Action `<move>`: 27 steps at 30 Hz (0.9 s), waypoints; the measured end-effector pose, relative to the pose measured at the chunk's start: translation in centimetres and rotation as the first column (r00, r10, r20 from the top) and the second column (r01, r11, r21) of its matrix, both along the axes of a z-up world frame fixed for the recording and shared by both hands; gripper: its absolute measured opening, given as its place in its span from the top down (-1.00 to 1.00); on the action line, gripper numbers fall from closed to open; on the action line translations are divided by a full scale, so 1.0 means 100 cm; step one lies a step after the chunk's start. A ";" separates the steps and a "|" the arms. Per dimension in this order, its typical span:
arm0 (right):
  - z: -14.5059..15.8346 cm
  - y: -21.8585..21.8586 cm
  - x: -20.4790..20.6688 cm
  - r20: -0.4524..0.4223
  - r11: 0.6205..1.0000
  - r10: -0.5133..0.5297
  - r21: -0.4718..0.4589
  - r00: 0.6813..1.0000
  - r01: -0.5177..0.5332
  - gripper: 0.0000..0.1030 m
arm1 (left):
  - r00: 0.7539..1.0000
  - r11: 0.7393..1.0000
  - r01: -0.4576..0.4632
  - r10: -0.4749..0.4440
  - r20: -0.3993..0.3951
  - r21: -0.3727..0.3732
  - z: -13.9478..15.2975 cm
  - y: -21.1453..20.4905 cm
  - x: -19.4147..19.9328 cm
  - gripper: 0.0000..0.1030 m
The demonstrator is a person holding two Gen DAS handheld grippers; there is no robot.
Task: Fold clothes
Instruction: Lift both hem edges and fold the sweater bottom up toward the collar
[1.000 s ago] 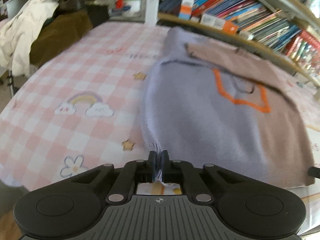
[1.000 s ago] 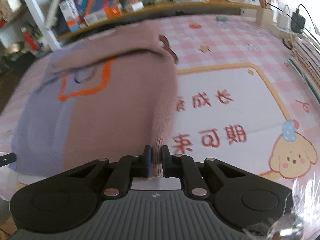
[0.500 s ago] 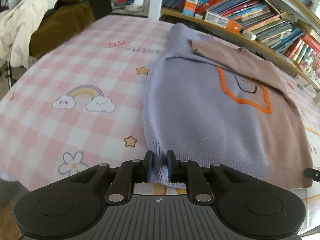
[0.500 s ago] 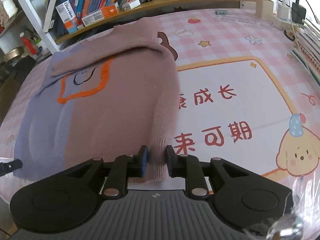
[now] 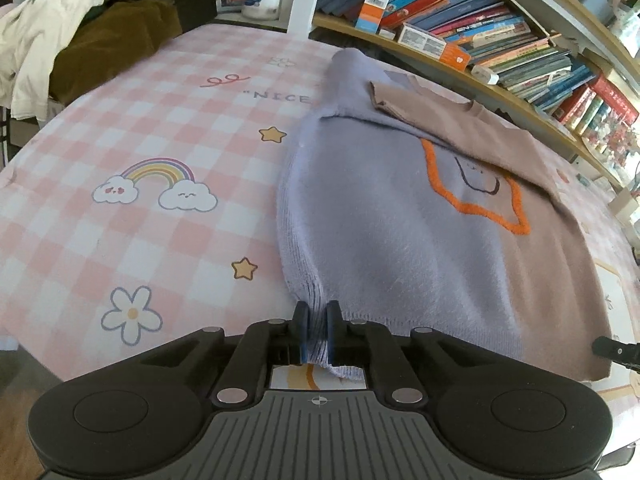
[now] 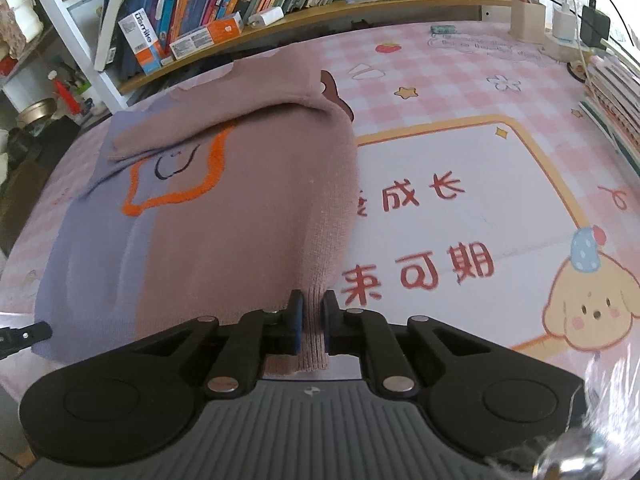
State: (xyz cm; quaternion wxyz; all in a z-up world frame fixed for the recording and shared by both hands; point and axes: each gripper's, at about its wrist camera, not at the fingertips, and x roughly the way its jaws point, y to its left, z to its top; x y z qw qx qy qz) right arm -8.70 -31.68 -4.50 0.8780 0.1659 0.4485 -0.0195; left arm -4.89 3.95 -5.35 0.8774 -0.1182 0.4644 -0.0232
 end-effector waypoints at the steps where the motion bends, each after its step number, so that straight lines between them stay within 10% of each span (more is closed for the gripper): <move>1: 0.002 -0.002 -0.004 -0.002 1.000 0.002 0.012 1.000 -0.002 0.83 | 1.000 1.000 -0.002 0.002 0.000 -0.003 0.001 0.001 -0.002 0.86; 17: 0.008 -0.029 -0.060 -0.042 0.975 0.046 0.217 0.998 -0.036 0.83 | 0.995 0.984 -0.091 0.094 0.014 -0.153 0.020 0.015 -0.046 0.86; 27: 0.044 -0.069 -0.047 0.096 0.872 -0.062 0.490 0.993 0.008 0.83 | 0.979 0.944 -0.127 0.169 0.115 -0.304 0.051 0.021 -0.023 0.90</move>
